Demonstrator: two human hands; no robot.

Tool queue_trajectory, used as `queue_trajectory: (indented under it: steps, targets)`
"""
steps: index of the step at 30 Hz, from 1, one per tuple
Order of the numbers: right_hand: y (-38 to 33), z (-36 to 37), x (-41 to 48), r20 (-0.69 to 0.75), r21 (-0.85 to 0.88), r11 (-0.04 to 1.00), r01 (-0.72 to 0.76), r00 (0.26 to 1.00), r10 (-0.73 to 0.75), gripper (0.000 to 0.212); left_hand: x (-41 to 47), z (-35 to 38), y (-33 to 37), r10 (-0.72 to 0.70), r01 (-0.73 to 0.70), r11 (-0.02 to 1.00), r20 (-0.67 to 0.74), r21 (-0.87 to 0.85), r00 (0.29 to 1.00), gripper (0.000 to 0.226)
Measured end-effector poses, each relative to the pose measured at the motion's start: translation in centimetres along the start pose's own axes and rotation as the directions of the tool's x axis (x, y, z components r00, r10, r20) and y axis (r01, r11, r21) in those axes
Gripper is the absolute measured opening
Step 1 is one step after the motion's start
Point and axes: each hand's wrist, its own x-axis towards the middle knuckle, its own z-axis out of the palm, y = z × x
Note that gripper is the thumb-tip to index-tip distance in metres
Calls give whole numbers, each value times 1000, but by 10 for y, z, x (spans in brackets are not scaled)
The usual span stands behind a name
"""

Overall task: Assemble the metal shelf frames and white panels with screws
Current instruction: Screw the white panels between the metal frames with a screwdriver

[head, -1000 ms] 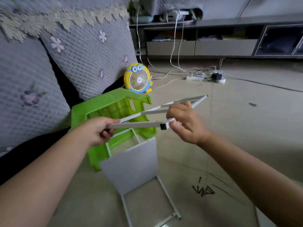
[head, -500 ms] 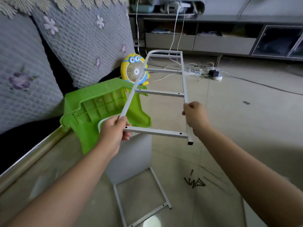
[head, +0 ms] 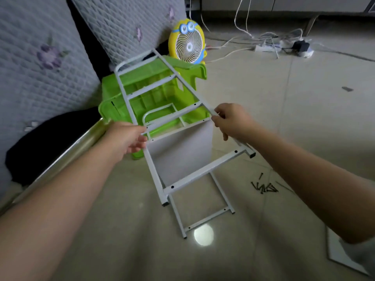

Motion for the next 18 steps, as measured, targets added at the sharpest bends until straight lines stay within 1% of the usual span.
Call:
queue_trajectory:
  steps: [1, 3, 4, 6, 7, 8, 10, 11, 12, 13, 14, 16, 18]
  targets:
    - [0, 3, -1, -2, -3, 1000, -1, 1000, 1, 18, 5, 1, -4, 37, -32, 997, -82, 63, 996, 26]
    - [4, 8, -1, 2, 15, 1000, -25, 1000, 25, 14, 14, 1, -10, 155, -98, 969, -246, 229, 957, 28]
    - [6, 8, -1, 6, 51, 998, -41, 999, 41, 14, 16, 2, -13, 199, -104, 942, -282, 318, 939, 30]
    - [8, 7, 1, 5, 141, 988, -55, 998, 55, 17, 21, 4, -17, 214, -99, 917, -268, 386, 939, 41]
    - [9, 5, 1, 5, 171, 984, -54, 999, 54, 18, 24, 5, -18, 210, -108, 926, -256, 363, 944, 38]
    - [10, 4, -1, 7, 186, 981, -49, 999, 49, 19, 29, 5, -19, 205, -123, 945, -253, 304, 946, 31]
    - [13, 4, -4, 31, 195, 980, -35, 999, 29, 20, 34, 8, -17, 143, -115, 986, -254, 120, 957, 32]
    - [15, 5, -6, 44, 195, 980, -33, 999, 25, 21, 35, 9, -16, 88, -88, 996, -242, 12, 966, 32]
    - [17, 6, -8, 52, 193, 981, -30, 998, 20, 22, 38, 10, -16, 49, -63, 997, -235, -51, 971, 30]
    - [19, 6, -9, 51, 199, 980, -29, 999, 19, 23, 38, 11, -15, 38, -53, 997, -236, -56, 971, 28]
    - [21, 6, -9, 43, 221, 975, -33, 999, 24, 24, 36, 12, -13, 67, -74, 997, -252, -21, 966, 27]
    - [25, 2, -10, 21, 293, 955, -47, 999, 43, 27, 31, 11, -11, 178, -168, 984, -266, 62, 947, 27]
    - [31, -2, -14, 13, 344, 938, -45, 999, 43, 33, 23, 8, -11, 252, -241, 968, -227, 76, 941, 24]
